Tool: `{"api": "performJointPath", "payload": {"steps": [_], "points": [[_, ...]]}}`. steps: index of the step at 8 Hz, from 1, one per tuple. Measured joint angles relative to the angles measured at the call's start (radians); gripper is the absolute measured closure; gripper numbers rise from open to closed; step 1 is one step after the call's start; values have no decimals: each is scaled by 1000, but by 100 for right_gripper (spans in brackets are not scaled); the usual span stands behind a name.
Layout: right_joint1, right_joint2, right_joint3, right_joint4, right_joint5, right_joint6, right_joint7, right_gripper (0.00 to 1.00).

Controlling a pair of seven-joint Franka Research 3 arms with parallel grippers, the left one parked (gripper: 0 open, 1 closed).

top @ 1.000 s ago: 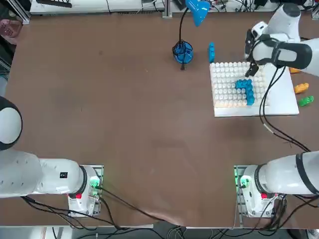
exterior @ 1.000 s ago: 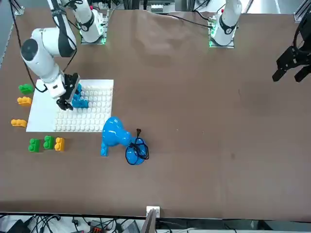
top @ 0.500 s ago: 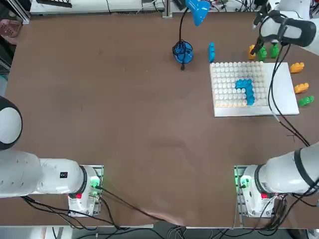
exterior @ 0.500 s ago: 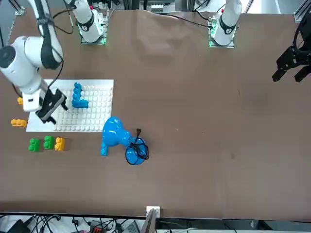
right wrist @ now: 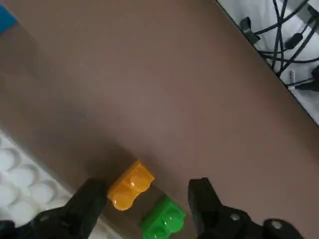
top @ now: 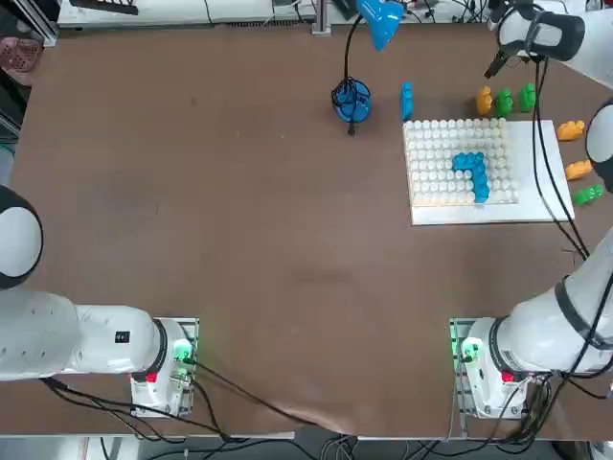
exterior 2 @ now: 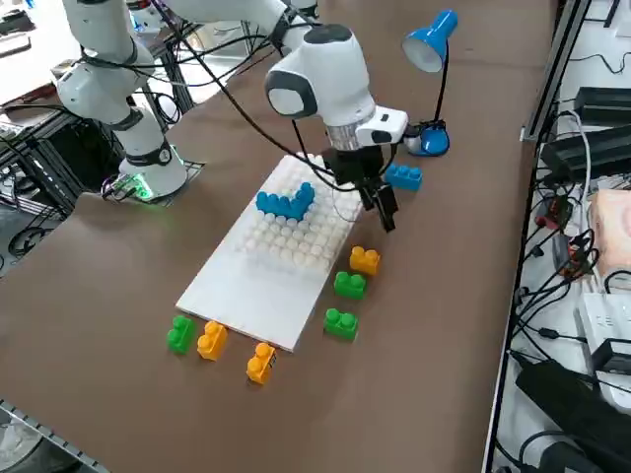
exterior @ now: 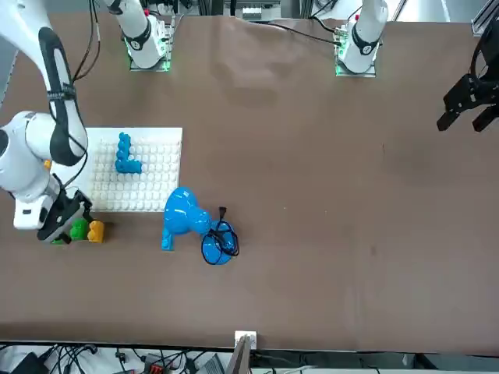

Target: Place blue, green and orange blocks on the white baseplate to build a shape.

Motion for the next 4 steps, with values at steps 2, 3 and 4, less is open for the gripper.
{"api": "performJointPath", "payload": {"steps": [2, 3, 4], "points": [[-9, 51, -6, 44, 31, -21, 222, 0], [-8, 69, -6, 51, 33, -39, 404, 0], [-4, 85, -5, 54, 32, -48, 579, 0]]}}
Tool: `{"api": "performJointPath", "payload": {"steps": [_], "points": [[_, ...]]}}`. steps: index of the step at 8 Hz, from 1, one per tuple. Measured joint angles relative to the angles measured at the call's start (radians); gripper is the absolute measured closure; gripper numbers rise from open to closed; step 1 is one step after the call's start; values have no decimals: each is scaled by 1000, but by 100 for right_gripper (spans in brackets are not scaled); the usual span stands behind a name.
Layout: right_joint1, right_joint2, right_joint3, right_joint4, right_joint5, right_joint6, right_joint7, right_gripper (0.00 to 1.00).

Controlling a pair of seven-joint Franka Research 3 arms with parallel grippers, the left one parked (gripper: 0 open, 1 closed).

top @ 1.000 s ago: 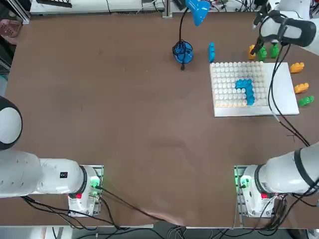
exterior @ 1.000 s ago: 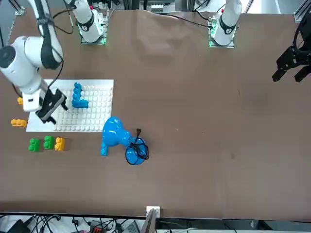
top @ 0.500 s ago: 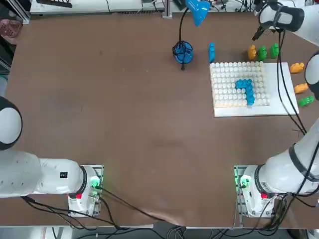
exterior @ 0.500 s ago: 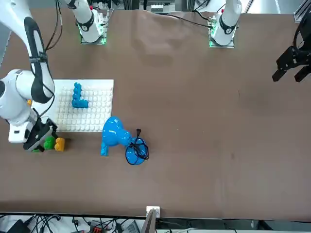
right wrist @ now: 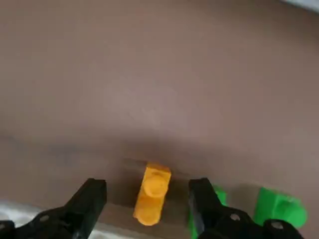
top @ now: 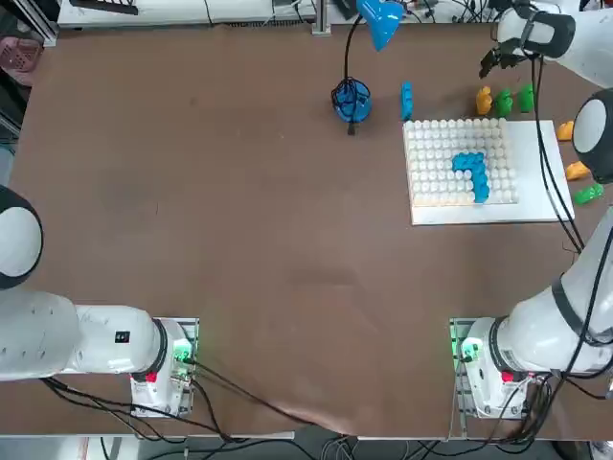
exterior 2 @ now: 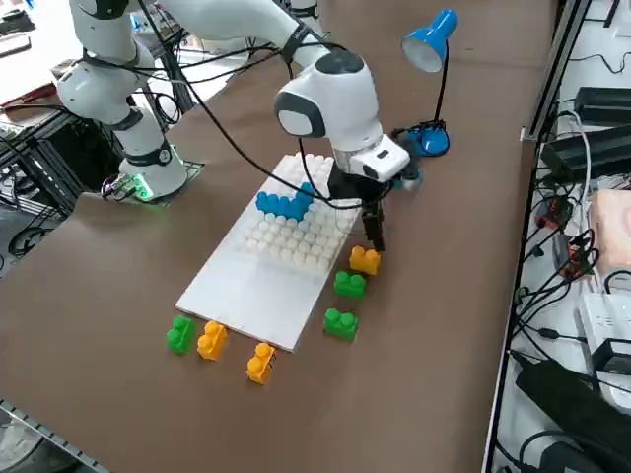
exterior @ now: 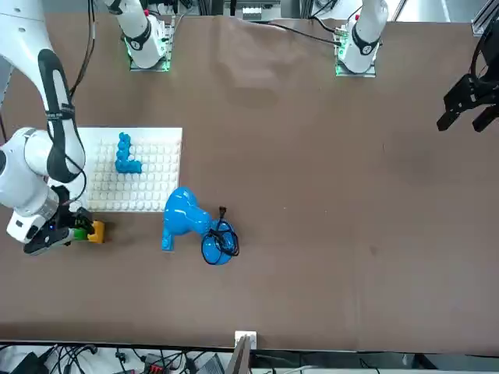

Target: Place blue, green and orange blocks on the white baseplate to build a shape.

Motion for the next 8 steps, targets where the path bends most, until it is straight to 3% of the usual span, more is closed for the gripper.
{"api": "performJointPath", "payload": {"steps": [3, 6, 8], "points": [[6, 24, -4, 4, 0, -8, 325, 0], [-10, 32, -44, 6, -42, -14, 347, 0], [-45, 43, -49, 6, -91, -22, 340, 0]]}}
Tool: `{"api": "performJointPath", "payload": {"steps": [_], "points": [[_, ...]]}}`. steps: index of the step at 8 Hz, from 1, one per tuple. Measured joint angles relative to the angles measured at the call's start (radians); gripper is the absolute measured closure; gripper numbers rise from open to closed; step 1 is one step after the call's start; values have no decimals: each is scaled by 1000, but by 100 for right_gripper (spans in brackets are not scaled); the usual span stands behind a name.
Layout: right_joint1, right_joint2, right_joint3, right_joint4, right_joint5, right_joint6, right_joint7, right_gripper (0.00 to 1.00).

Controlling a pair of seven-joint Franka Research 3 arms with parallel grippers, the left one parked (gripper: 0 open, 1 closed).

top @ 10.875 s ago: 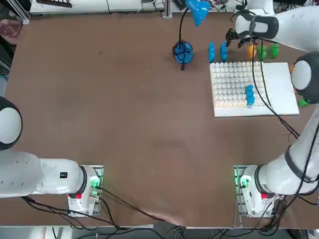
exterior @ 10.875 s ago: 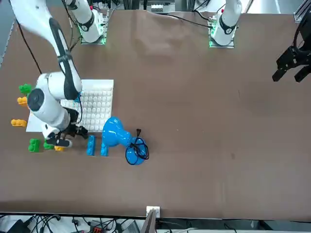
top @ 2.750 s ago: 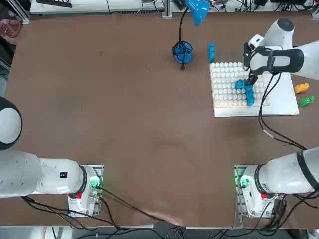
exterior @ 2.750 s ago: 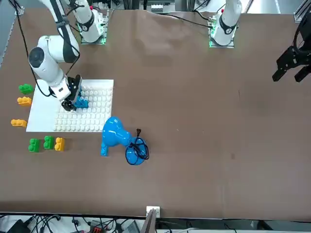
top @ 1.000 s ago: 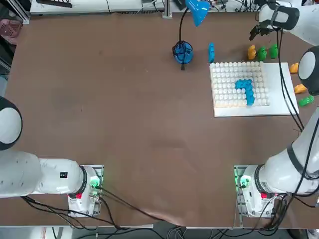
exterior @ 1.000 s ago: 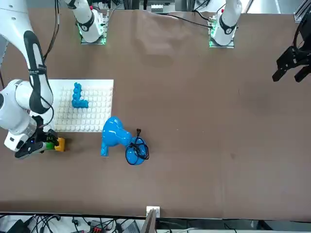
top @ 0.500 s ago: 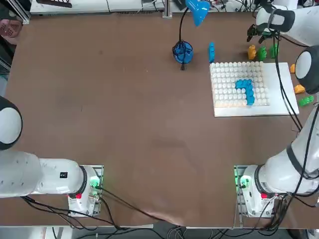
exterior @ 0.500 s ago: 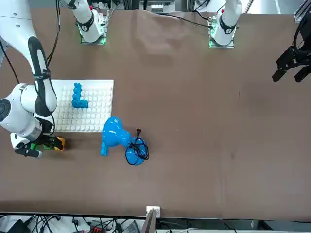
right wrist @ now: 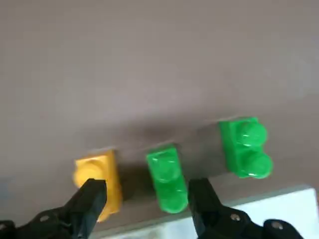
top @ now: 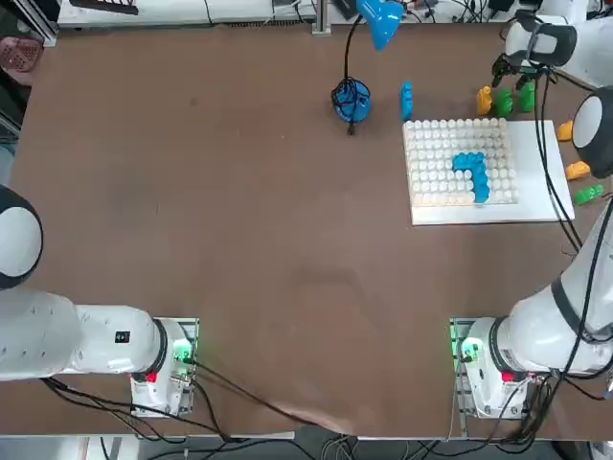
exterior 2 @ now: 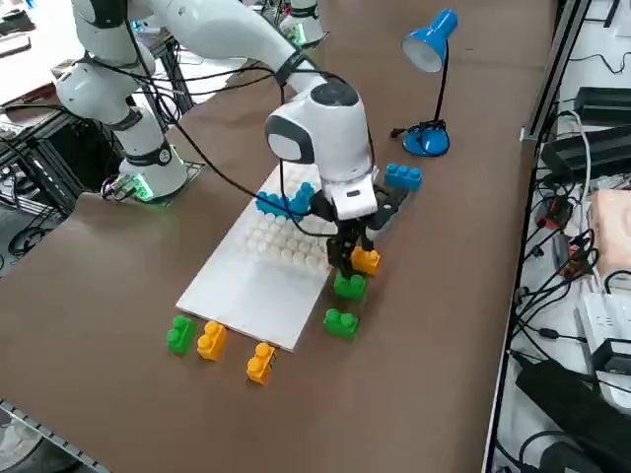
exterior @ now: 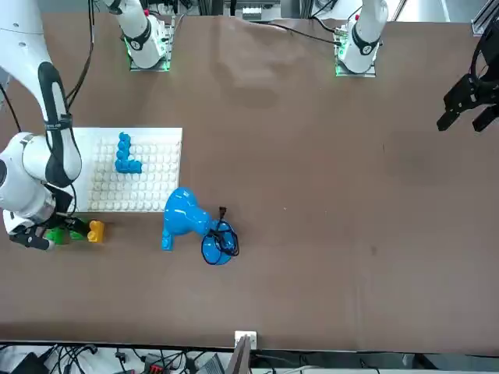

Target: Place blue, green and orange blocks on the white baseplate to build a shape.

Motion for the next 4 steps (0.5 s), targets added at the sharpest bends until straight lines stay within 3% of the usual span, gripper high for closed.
{"api": "performJointPath", "payload": {"steps": [4], "points": [[-25, 49, 0, 0, -11, 2, -127, 0]]}}
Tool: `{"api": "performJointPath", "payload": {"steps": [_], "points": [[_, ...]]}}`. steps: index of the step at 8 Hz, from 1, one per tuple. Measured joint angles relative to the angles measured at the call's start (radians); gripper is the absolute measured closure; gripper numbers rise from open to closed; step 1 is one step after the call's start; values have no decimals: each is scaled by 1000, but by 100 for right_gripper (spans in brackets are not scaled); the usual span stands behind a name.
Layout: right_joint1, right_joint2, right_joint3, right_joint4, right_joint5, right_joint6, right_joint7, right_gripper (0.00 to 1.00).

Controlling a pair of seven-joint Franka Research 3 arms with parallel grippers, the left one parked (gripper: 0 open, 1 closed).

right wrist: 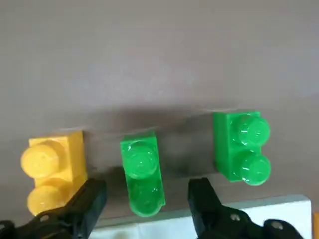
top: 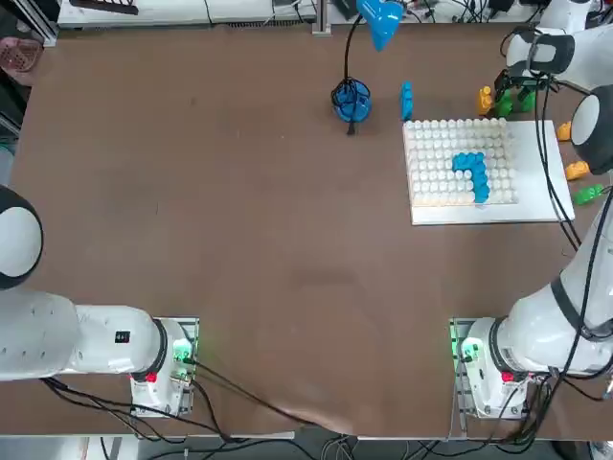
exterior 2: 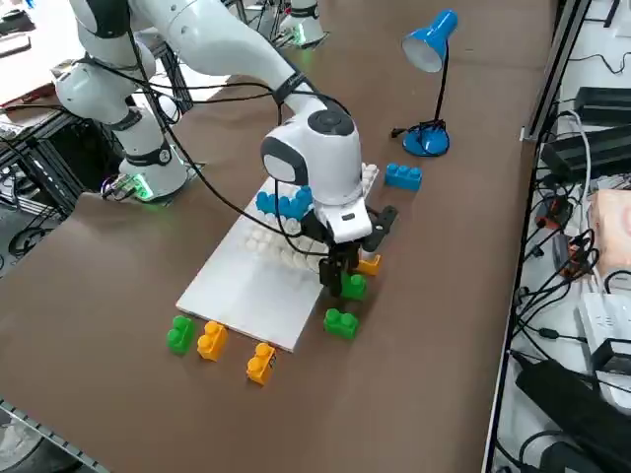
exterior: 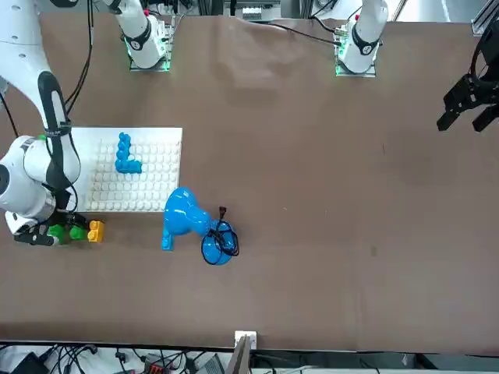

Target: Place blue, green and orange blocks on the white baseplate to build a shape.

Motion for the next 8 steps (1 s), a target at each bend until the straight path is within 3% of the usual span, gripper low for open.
{"api": "performJointPath", "payload": {"steps": [2, 3, 4, 5, 8], "points": [[-4, 11, 0, 0, 0, 1, -14, 4], [-4, 13, 0, 0, 0, 1, -18, 18], [-4, 13, 0, 1, 0, 1, -19, 45], [-4, 12, 0, 2, 0, 1, -19, 62], [-3, 10, 7, 12, 0, 1, -20, 63]]}}
